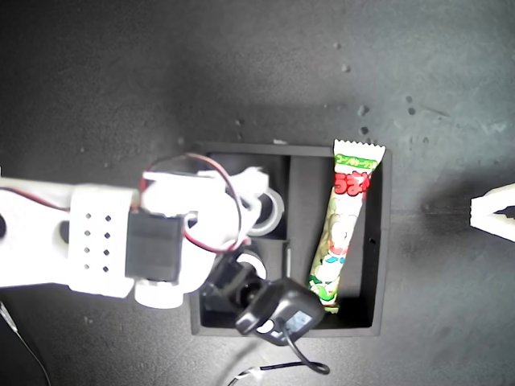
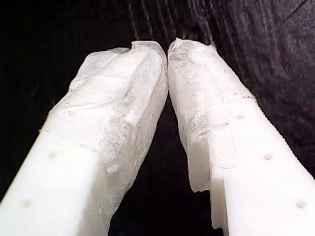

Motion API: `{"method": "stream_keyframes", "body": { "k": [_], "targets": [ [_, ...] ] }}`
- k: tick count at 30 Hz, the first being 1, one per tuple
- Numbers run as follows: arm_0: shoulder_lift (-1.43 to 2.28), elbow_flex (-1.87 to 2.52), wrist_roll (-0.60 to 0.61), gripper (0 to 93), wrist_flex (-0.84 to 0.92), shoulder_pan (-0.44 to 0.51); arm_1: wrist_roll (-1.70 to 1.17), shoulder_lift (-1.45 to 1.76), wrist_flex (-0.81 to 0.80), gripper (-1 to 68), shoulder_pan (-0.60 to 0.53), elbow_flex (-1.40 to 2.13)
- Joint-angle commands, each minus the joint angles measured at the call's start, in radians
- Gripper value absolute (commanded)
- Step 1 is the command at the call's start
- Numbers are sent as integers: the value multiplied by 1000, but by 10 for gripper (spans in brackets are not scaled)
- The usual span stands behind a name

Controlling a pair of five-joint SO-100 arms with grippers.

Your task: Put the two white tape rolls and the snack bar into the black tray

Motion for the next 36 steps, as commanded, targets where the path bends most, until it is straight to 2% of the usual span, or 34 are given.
{"method": "stream_keyframes", "body": {
  "k": [1, 2, 3, 8, 12, 16, 18, 20, 21, 22, 24, 31, 36],
  "targets": [
    [-115, -472, 12, 215, 314, 0, -11, 9, -9, -5, -12, 6],
    [-129, -580, 38, 187, 371, -17, -8, 9, -9, -5, -14, 6],
    [-32, -505, 41, 162, 368, -41, -5, 9, -9, -5, -18, 8],
    [583, 112, 18, 2, 302, -195, 15, 9, 103, -5, -21, 15],
    [1065, 653, -11, 0, 127, -259, 14, 9, 232, -5, -29, 15],
    [1608, 1253, -2, 0, -95, -308, 48, 9, 414, 2, 12, 15],
    [1801, 1462, -32, 0, -112, -316, -14, 9, 445, 21, 29, 15],
    [1962, 1640, -64, 0, -123, -316, -84, 9, 459, 56, -14, 15],
    [2045, 1721, -74, 0, -137, -310, -84, 9, 474, 44, -20, 15],
    [2126, 1802, -80, 0, -150, -302, -94, 9, 492, -3, -12, 15],
    [2292, 1950, -109, 0, -149, -293, -77, 9, 534, -5, 5, 15],
    [2304, 2072, -77, 0, -161, -272, 17, 9, 572, -4, 11, 15],
    [2304, 2184, 6, 0, -267, -222, -9, 9, 598, -1, 25, 15]
  ]
}}
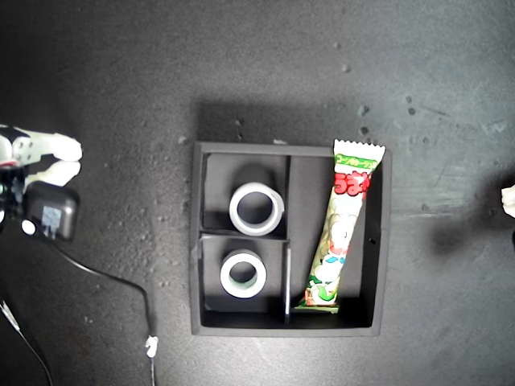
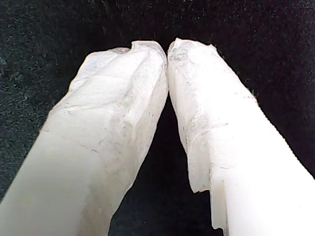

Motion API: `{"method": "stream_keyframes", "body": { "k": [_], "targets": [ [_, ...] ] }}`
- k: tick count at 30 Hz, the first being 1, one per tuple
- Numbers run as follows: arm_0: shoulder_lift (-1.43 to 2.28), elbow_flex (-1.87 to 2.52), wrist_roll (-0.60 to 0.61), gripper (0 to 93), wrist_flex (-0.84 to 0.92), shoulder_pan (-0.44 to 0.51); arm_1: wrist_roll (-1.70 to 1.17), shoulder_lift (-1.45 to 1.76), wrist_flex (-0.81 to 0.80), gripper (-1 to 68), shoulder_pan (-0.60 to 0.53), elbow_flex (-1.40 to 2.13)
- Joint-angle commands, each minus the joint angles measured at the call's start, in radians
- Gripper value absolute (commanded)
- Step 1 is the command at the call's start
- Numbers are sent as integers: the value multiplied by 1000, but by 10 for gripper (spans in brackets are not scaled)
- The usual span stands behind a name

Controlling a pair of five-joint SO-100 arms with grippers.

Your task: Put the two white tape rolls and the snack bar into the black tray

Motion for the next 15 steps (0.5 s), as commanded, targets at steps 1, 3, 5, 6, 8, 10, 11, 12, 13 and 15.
{"method": "stream_keyframes", "body": {
  "k": [1, 3, 5, 6, 8, 10, 11, 12, 13, 15],
  "targets": [
    [48, 83, 46, 1, -84, 34, -2, -6, 37, -1, 8, 12],
    [48, 124, 11, 2, -97, 32, 5, -6, 64, -1, 3, 12],
    [49, 153, 31, 2, -118, 48, -3, -6, 75, -1, 8, 12],
    [49, 153, 52, 2, -126, 58, -2, -6, 87, -1, 8, 12],
    [49, 153, 89, 2, -124, 81, -2, -6, 87, 0, -5, 12],
    [49, 153, 101, 2, -81, 95, -5, -6, 87, 0, -21, 12],
    [49, 153, 87, 2, -41, 101, -5, -6, 87, 0, -31, 12],
    [51, 153, 60, 2, 3, 107, 0, -6, 87, 0, -35, 12],
    [51, 153, -6, 2, 46, 121, 0, -6, 89, 0, -35, 12],
    [51, 153, -81, 2, 106, 150, 0, -6, 89, 0, -35, 12]
  ]
}}
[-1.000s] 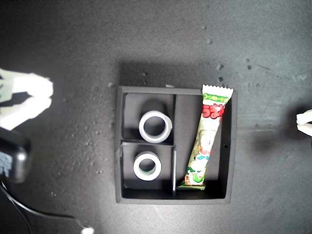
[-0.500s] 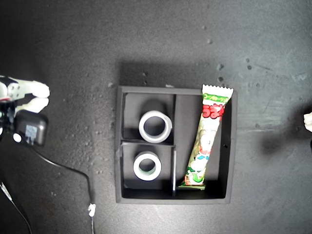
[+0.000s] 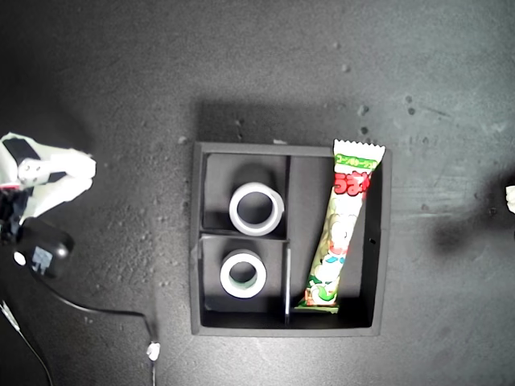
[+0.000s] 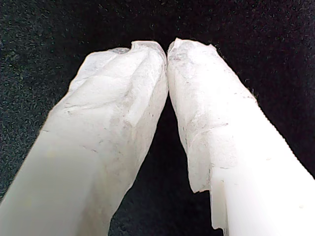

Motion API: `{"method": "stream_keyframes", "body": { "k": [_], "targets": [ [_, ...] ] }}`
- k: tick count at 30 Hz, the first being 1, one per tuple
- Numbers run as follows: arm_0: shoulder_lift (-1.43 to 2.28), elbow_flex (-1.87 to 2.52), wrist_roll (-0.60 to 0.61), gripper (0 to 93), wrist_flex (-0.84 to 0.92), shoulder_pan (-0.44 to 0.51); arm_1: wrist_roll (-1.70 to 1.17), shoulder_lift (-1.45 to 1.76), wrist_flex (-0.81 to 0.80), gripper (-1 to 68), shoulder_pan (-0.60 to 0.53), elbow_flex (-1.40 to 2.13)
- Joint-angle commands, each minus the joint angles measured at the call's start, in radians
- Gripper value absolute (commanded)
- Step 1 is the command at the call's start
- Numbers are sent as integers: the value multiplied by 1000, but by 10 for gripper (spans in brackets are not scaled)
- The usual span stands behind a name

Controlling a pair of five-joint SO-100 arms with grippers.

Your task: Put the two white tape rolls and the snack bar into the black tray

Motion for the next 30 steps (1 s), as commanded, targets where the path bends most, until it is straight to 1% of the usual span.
{"method": "stream_keyframes", "body": {
  "k": [1, 4, 6, 30],
  "targets": [
    [49, 57, -130, 2, 97, 58, -3, -6, 12, 0, -11, 12],
    [49, 57, -141, 2, 97, 126, -3, -6, 12, 0, -11, 12],
    [49, 57, -141, 2, 97, 143, -3, -6, 12, 0, -11, 12],
    [48, 57, -143, 2, 97, 143, -3, -6, 12, 0, -11, 12]
  ]
}}
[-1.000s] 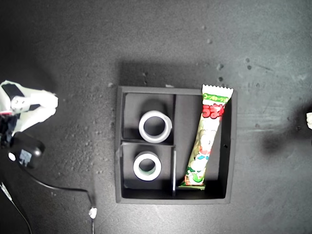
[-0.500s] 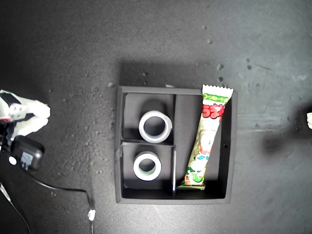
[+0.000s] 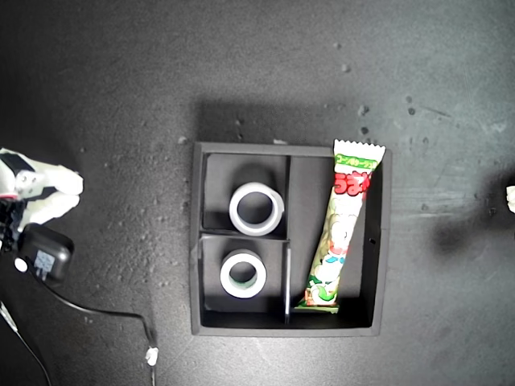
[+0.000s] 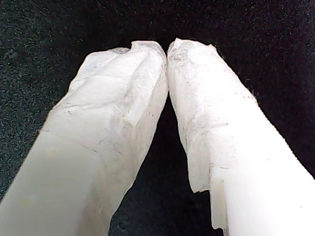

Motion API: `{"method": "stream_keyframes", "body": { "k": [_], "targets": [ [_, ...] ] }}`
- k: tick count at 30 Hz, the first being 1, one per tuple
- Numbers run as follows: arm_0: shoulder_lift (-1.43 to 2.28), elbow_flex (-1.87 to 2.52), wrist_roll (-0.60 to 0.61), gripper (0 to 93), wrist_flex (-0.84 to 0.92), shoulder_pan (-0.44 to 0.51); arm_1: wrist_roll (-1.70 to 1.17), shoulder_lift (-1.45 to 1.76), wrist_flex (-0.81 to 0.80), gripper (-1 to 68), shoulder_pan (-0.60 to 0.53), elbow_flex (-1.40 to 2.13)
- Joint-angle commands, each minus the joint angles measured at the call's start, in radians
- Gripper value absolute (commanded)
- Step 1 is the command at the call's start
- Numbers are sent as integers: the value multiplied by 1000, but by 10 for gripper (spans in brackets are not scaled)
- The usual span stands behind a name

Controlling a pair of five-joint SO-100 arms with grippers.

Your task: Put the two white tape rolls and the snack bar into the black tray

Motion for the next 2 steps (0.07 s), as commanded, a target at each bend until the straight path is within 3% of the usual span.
{"method": "stream_keyframes", "body": {
  "k": [1, 2],
  "targets": [
    [48, 57, -8, 2, 38, 18, -5, -8, 8, 0, -5, 12],
    [48, 57, -8, 2, 38, 18, -5, -8, 8, 0, -5, 12]
  ]
}}
